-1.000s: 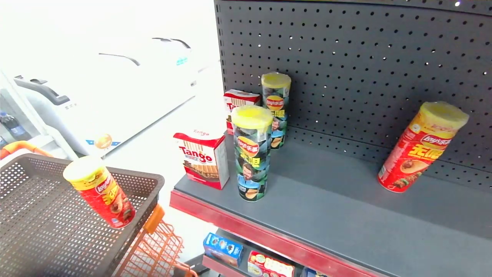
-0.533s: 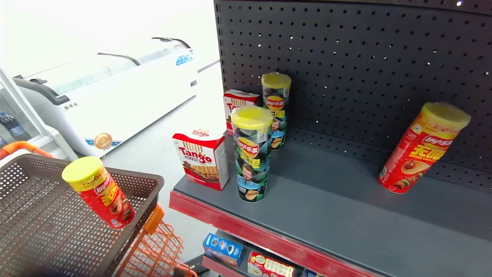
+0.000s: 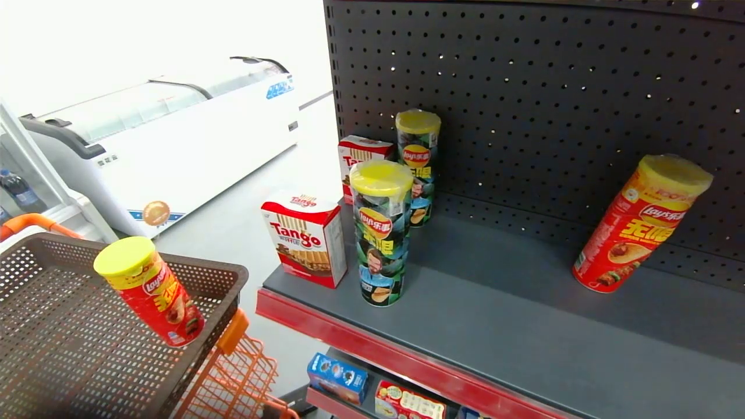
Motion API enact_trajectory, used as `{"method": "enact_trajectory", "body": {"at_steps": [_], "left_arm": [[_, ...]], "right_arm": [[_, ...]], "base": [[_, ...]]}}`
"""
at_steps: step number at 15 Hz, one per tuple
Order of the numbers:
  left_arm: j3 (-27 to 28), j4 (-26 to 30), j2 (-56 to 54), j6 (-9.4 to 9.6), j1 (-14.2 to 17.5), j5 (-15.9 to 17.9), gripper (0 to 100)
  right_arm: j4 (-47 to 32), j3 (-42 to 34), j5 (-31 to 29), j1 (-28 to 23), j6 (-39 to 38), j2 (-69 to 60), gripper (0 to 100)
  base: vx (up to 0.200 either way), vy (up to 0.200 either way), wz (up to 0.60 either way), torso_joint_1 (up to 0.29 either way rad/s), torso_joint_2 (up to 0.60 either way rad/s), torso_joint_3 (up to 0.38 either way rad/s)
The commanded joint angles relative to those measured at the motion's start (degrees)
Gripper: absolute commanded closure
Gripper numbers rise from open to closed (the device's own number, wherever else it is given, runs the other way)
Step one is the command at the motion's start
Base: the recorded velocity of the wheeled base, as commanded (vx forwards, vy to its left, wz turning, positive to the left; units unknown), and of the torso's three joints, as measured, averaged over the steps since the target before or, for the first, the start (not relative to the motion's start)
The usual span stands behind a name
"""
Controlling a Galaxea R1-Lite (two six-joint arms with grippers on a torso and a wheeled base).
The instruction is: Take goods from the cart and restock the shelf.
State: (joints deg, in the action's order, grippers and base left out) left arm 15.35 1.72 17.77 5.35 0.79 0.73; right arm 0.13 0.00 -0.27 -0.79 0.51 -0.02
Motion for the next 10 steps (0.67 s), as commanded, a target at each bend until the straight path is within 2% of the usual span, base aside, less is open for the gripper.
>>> {"method": "enact_trajectory", "body": {"at_steps": [1,2,3,4,5,7,10], "left_arm": [[6.45,-0.31,17.12,-2.45,3.43,0.67,0],[7.24,-0.58,21.6,-2.19,5.98,0.85,0],[7.33,-1.63,24.5,-1.05,7.03,0.5,0],[6.89,-3.48,27.58,0.62,7.21,0.32,0],[6.8,-5.15,30.3,1.42,7.12,0.06,0],[6.45,-9.01,37.07,1.42,7.21,-4.51,0],[3.99,-20.0,47.0,0.98,7.29,-4.69,0]], "right_arm": [[0.04,0.0,0.0,0.0,0.02,0.02,0],[0.04,0.0,0.0,0.0,0.02,0.02,0],[0.04,0.0,0.0,0.0,0.02,0.02,0],[0.04,0.0,0.0,0.0,0.02,0.02,0],[0.04,0.0,0.0,0.0,0.02,0.02,0],[0.04,0.0,0.0,0.0,0.02,0.02,0],[0.04,0.0,0.0,0.0,0.02,0.02,0]], "base": [[0.0,0.0,0.0,0.0,0.0,0.0],[0.0,0.0,0.0,0.0,0.0,0.0],[0.0,0.0,0.0,0.0,0.0,0.0],[0.0,0.0,0.0,0.0,0.0,0.0],[0.0,0.0,0.0,0.0,0.0,0.0],[0.0,0.0,0.0,0.0,0.0,0.0],[0.0,0.0,0.0,0.0,0.0,0.0]]}}
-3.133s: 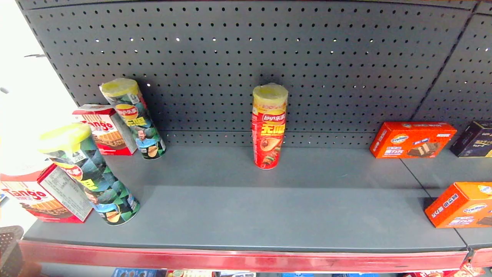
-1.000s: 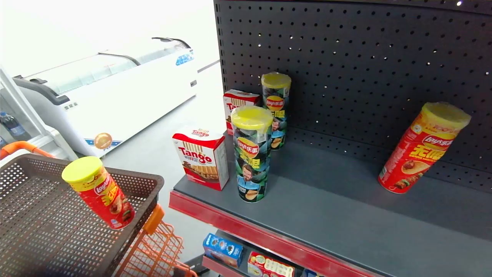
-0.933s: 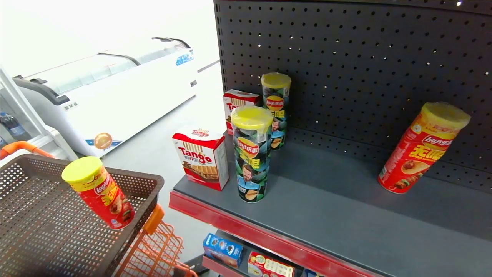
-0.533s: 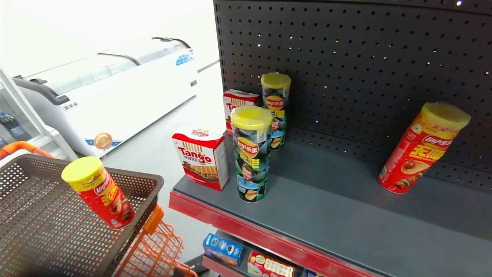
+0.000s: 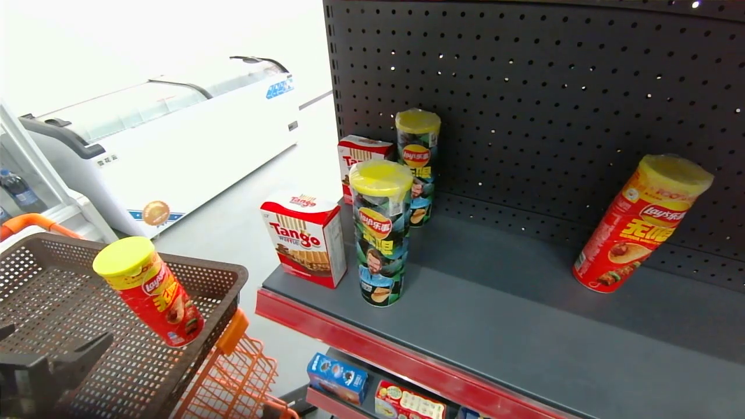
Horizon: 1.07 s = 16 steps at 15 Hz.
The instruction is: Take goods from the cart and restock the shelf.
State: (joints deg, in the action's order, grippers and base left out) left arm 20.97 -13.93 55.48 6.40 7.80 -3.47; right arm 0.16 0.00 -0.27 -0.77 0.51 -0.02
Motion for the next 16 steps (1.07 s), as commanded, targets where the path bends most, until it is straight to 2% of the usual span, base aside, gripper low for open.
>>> {"method": "enact_trajectory", "body": {"at_steps": [1,3,6,8,9,11,13,15,16], "left_arm": [[-1.81,-6.37,11.32,-0.07,0.28,-0.57,0],[-1.63,-9.88,16.77,-0.16,1.43,-0.48,0],[-1.98,-22.45,27.05,0.02,3.89,-0.3,0],[-2.6,-29.31,31.27,0.02,3.98,-0.3,0],[-4.62,-34.76,33.64,0.1,3.98,-0.04,0],[-8.58,-42.23,37.42,0.02,3.89,0.93,0],[-9.72,-45.92,39.18,0.02,3.89,3.03,0],[-9.45,-48.73,41.2,-0.25,3.98,3.74,0],[-9.45,-51.46,42.52,-1.04,3.89,4.35,0]], "right_arm": [[0.02,0.0,0.0,-0.02,0.02,0.02,0],[0.02,0.0,0.0,-0.02,0.02,0.02,0],[0.02,0.0,0.0,-0.02,0.02,0.02,0],[0.02,0.0,0.0,-0.02,0.02,0.02,0],[0.02,0.0,0.0,-0.02,0.02,0.02,0],[0.02,0.0,0.0,-0.02,0.02,0.02,0],[0.02,0.0,0.0,-0.02,0.02,0.02,0],[0.02,0.0,0.0,-0.02,0.02,0.02,0],[0.02,0.0,0.0,-0.02,0.02,0.02,0]], "base": [[0.0,0.0,0.0,0.0,0.0,0.0],[0.0,0.0,0.0,0.0,0.0,0.0],[0.0,0.0,0.0,0.0,0.0,0.0],[0.0,0.0,0.0,0.0,0.0,0.0],[0.0,0.0,0.0,0.0,0.0,0.0],[0.0,0.0,0.0,0.0,0.0,0.0],[0.0,0.0,0.0,0.0,0.0,0.0],[0.0,0.0,0.0,0.0,0.0,0.0],[0.0,0.0,0.0,0.0,0.0,0.0]]}}
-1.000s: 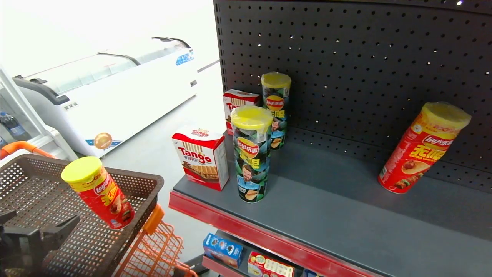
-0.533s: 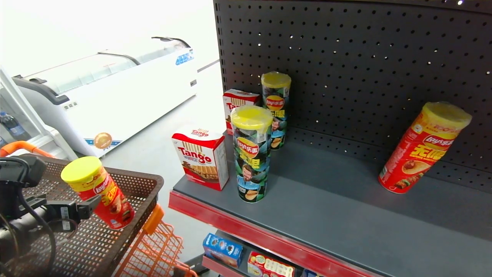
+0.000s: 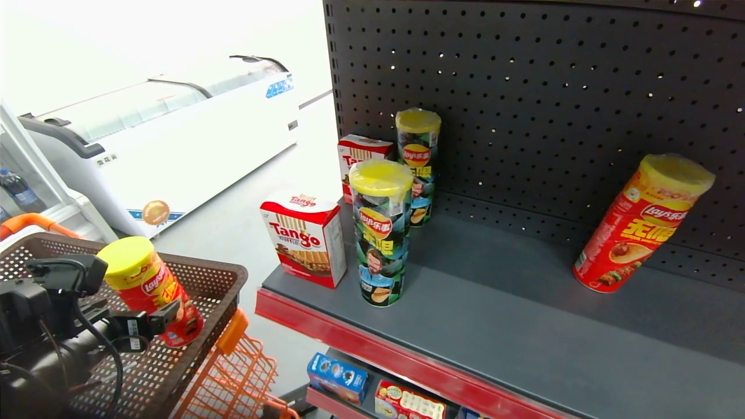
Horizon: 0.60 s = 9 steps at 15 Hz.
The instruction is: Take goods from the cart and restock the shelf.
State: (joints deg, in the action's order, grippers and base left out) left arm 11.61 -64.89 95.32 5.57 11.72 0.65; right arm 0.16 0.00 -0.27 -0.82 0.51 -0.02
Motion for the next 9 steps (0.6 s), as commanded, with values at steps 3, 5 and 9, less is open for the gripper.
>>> {"method": "enact_trajectory", "body": {"at_steps": [3,5,9], "left_arm": [[0.35,-2.43,5.93,-0.12,1.73,0.06,0],[1.67,-2.52,7.69,-0.39,2.44,0.06,0],[4.3,-2.87,10.24,-0.39,2.17,0.14,0]], "right_arm": [[0.02,0.0,0.0,0.03,0.02,0.02,0],[0.02,0.0,0.0,0.03,0.02,0.02,0],[0.02,0.0,0.0,0.03,0.02,0.02,0]], "base": [[0.0,0.0,0.0,0.0,0.0,0.0],[0.0,0.0,0.0,0.0,0.0,0.0],[0.0,0.0,0.0,0.0,0.0,0.0]]}}
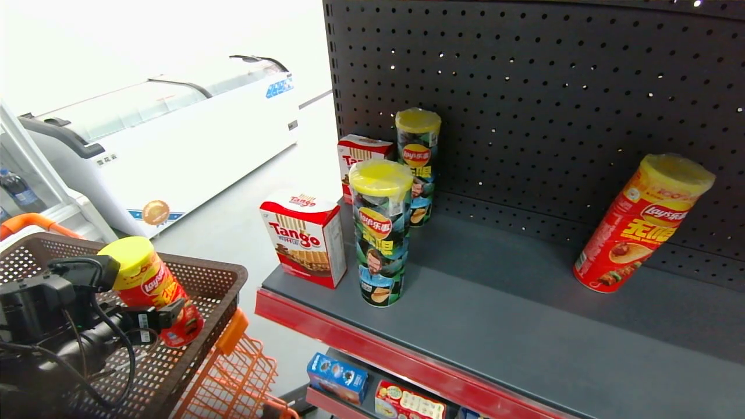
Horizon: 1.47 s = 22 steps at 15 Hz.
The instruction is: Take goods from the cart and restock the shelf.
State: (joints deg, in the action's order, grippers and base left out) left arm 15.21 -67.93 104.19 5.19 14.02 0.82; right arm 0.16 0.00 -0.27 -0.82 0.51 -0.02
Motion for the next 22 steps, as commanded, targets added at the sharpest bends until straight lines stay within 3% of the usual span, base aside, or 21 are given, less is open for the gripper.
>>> {"method": "enact_trajectory", "body": {"at_steps": [1,3,4,11,14,17,20,22], "left_arm": [[0.96,0.07,1.8,-0.01,-0.4,0.06,0],[1.66,-0.1,2.42,-0.1,-1.54,0.06,0],[3.24,-0.1,2.51,-0.18,-1.71,0.15,100],[4.47,0.25,0.4,-0.01,-1.71,0.33,100],[4.39,2.45,-6.19,0.08,-2.77,2.87,100],[4.74,3.59,-13.67,0.26,-5.93,2.61,100],[6.58,11.06,-20.08,-0.36,-11.12,2.08,100],[5.26,10.53,-21.84,-0.45,-14.72,2.35,100]], "right_arm": [[0.02,0.0,0.0,0.03,0.02,0.02,0],[0.02,0.0,0.0,0.03,0.02,0.02,0],[0.02,0.0,0.0,0.03,0.02,0.02,0],[0.02,0.0,0.0,0.03,0.02,0.02,0],[0.02,0.0,0.0,0.03,0.02,0.02,0],[0.02,0.0,0.0,0.03,0.02,0.02,0],[0.02,0.0,0.0,0.03,0.02,0.02,0],[0.02,0.0,0.0,0.03,0.02,0.02,0]], "base": [[0.0,0.0,0.0,0.0,0.0,0.0],[0.0,0.0,0.0,0.0,0.0,0.0],[0.0,0.0,0.0,0.0,0.0,0.0],[0.0,0.0,0.0,0.0,0.0,0.0],[0.0,0.0,0.0,0.0,0.0,0.0],[0.0,0.0,0.0,0.0,0.0,0.0],[0.0,0.0,0.0,0.0,0.0,0.0],[0.0,0.0,0.0,0.0,0.0,0.0]]}}
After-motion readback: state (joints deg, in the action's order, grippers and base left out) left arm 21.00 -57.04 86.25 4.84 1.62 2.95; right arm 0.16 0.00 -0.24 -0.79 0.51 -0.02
